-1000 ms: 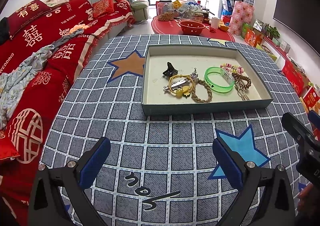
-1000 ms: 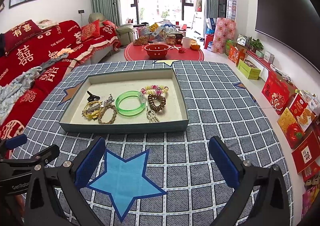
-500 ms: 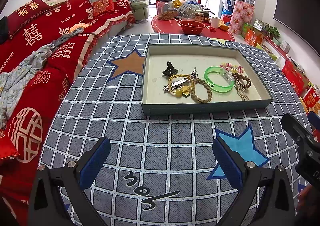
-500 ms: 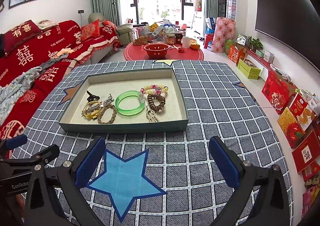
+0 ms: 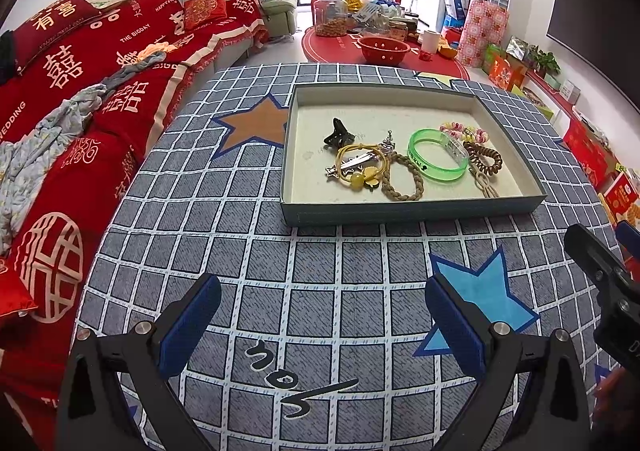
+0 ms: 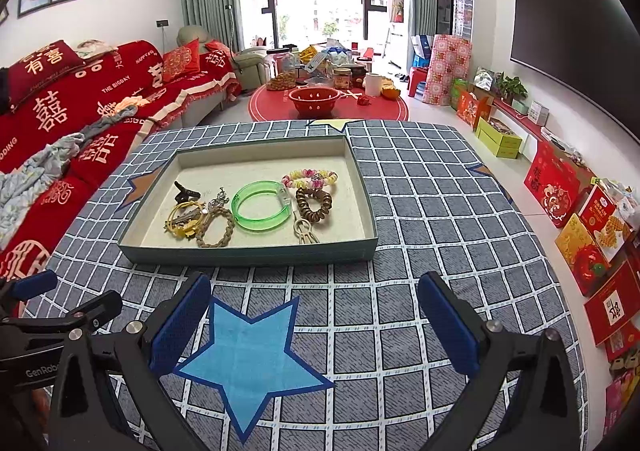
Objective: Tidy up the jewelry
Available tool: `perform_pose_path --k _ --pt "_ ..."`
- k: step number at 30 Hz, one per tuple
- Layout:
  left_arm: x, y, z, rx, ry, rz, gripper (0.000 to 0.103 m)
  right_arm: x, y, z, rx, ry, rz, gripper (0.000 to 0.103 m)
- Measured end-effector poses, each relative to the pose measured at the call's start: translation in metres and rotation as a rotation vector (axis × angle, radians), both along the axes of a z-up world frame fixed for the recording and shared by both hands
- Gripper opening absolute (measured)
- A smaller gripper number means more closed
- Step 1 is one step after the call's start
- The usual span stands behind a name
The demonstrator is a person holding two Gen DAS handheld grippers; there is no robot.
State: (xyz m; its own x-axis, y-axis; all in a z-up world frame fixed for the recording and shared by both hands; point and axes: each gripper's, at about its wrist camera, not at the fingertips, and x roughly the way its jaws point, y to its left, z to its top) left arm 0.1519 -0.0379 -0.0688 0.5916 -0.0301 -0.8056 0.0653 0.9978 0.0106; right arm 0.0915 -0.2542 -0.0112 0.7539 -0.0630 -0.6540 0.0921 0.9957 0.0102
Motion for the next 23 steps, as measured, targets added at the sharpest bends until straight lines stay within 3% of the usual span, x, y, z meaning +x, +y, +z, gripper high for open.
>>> perform_pose_path --k 23 --pt "0.0019 0.0021 -0.0018 -0.012 0.019 -0.004 0.103 -0.0004 0.0002 0.0001 0.001 0.002 -0.001 0.103"
